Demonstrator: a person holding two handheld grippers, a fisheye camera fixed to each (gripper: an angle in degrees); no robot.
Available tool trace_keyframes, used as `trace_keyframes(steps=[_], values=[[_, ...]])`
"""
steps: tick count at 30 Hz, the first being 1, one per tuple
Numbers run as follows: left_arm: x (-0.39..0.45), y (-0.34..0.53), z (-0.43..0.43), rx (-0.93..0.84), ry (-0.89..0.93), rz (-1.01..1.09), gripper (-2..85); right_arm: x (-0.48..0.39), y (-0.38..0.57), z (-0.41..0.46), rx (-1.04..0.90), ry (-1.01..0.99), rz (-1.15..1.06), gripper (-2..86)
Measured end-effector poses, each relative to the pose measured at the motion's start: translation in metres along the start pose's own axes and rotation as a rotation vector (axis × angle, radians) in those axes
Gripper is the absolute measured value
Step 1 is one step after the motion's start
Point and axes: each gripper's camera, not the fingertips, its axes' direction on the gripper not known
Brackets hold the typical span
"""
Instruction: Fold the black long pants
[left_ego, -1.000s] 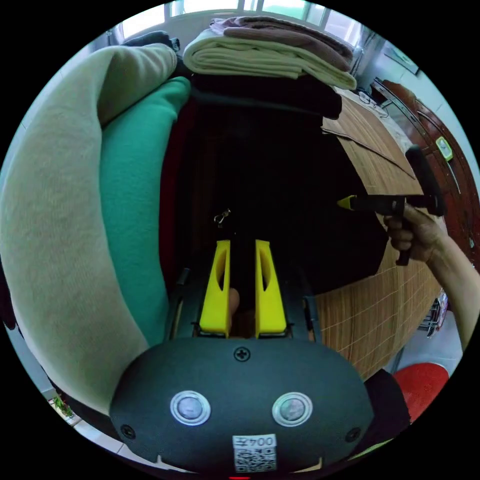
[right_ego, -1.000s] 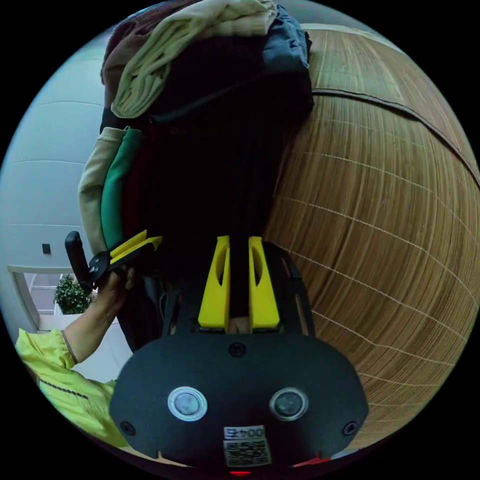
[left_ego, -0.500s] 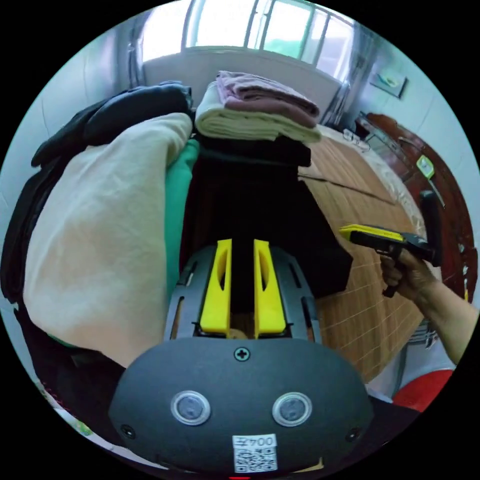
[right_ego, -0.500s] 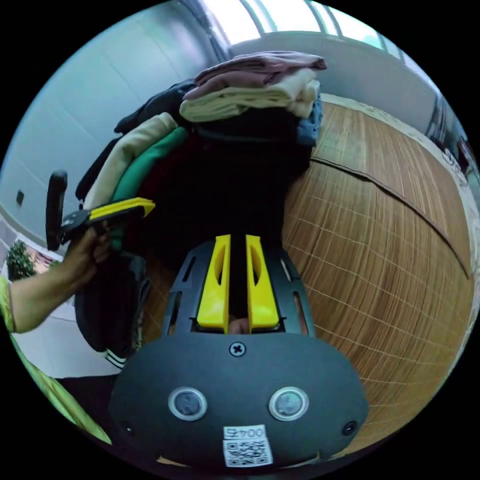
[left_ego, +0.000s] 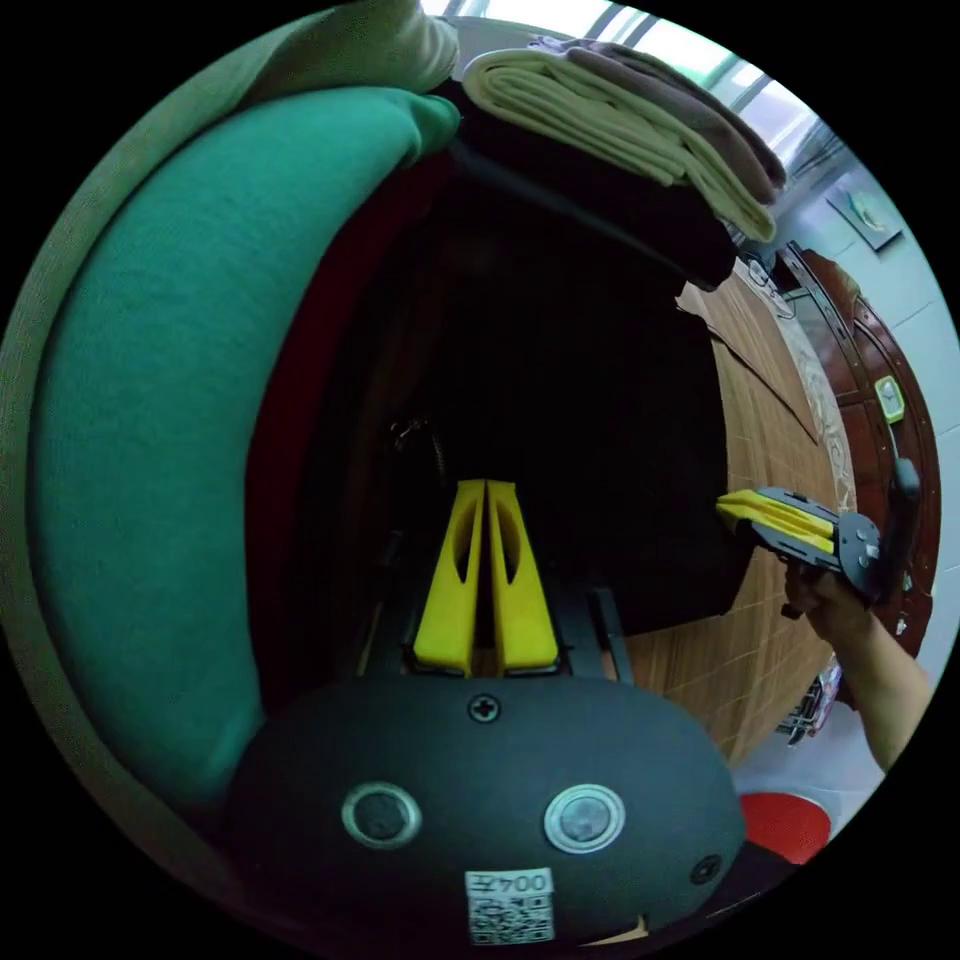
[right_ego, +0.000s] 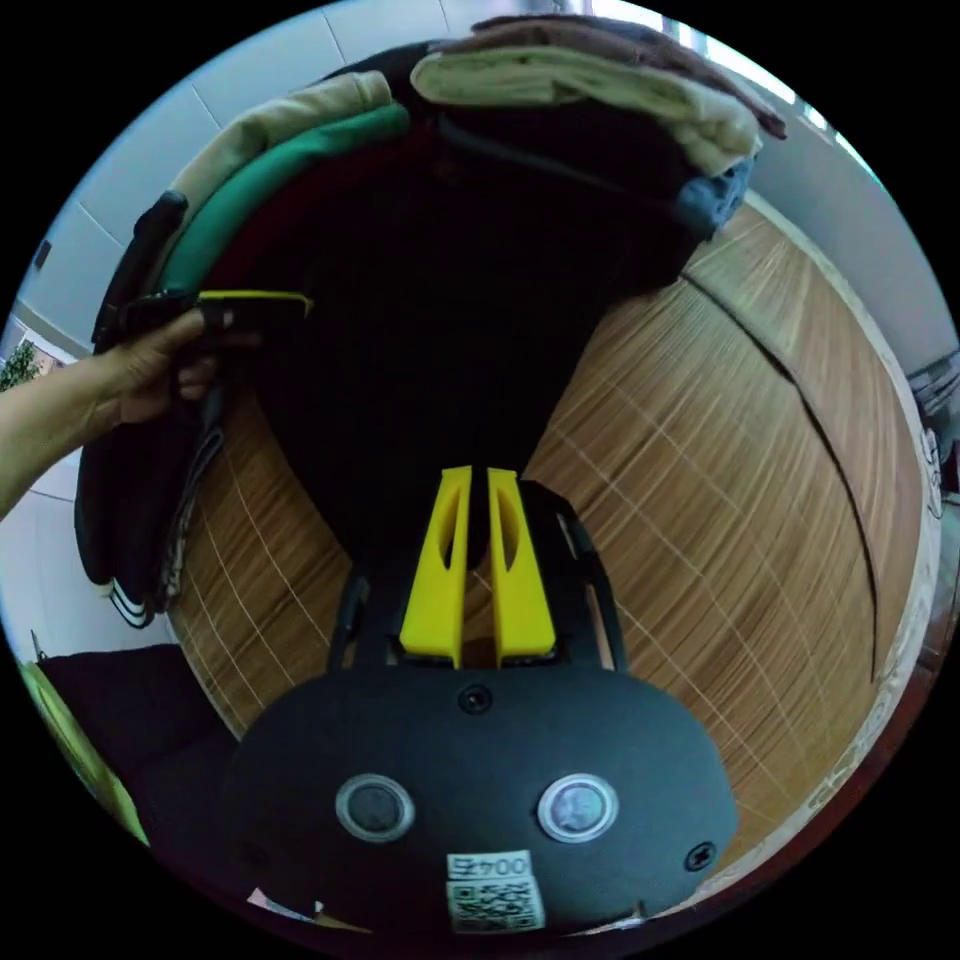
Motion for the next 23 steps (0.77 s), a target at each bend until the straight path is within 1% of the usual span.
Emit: trace_keyframes(steps=[1, 2, 3, 5, 6, 7, 8, 9, 10, 11, 12, 13, 14, 16, 17, 19, 21, 23], values=[[0.012, 0.003, -0.007, 0.021, -0.008, 0.004, 0.3, -0.001, -0.004, 0.012, -0.050, -0.025, -0.002, 4.5], [0.017, 0.003, -0.011, 0.027, -0.005, -0.001, 0.3, -0.002, -0.009, 0.009, -0.021, -0.032, -0.003, 4.1], [0.027, 0.001, -0.020, 0.022, 0.001, -0.017, 0.4, -0.002, -0.013, 0.007, -0.033, -0.036, -0.010, 3.7], [0.042, -0.002, -0.043, 0.007, 0.020, -0.041, 0.5, 0.001, -0.034, -0.020, -0.053, -0.049, 0.004, 1.3], [0.055, 0.001, -0.074, 0.070, 0.091, -0.039, 0.7, 0.001, -0.036, -0.034, -0.015, -0.045, 0.021, 1.3], [0.070, 0.008, -0.113, 0.160, 0.189, -0.030, 0.9, 0.001, -0.035, -0.065, 0.068, -0.054, 0.064, 1.2], [0.079, 0.013, -0.134, 0.194, 0.223, -0.020, 1.2, 0.001, -0.032, -0.092, 0.116, -0.106, 0.101, 2.1], [0.096, 0.029, -0.179, 0.264, 0.271, 0.019, 1.6, -0.001, -0.030, -0.105, 0.139, -0.141, 0.116, 2.6], [0.110, 0.055, -0.224, 0.335, 0.284, 0.049, 2.6, -0.006, -0.023, -0.127, 0.179, -0.232, 0.141, 5.3], [0.114, 0.071, -0.245, 0.366, 0.274, 0.051, 3.1, -0.016, -0.017, -0.143, 0.199, -0.333, 0.152, 7.6], [0.117, 0.107, -0.284, 0.409, 0.233, 0.042, 4.4, -0.023, -0.014, -0.149, 0.202, -0.384, 0.155, 8.5], [0.114, 0.148, -0.315, 0.427, 0.167, 0.014, 5.6, -0.039, -0.008, -0.156, 0.204, -0.490, 0.158, 9.9], [0.110, 0.169, -0.327, 0.424, 0.126, -0.010, 6.2, -0.059, -0.002, -0.159, 0.203, -0.589, 0.156, 10.7], [0.080, 0.255, -0.361, 0.358, 0.018, -0.133, 7.9, -0.098, 0.004, -0.158, 0.170, -0.690, 0.138, 10.9], [0.072, 0.275, -0.366, 0.325, 0.004, -0.163, 8.2, -0.126, 0.005, -0.156, 0.149, -0.731, 0.114, 11.1], [0.054, 0.342, -0.385, 0.224, -0.037, -0.250, 9.5, -0.166, 0.005, -0.153, 0.114, -0.779, 0.087, 11.4], [0.056, 0.374, -0.396, 0.176, -0.045, -0.273, 10.8, -0.199, 0.003, -0.144, 0.076, -0.806, 0.081, 11.9], [0.068, 0.388, -0.400, 0.134, -0.024, -0.245, 12.1, -0.226, 0.001, -0.127, 0.026, -0.840, 0.121, 12.3]])
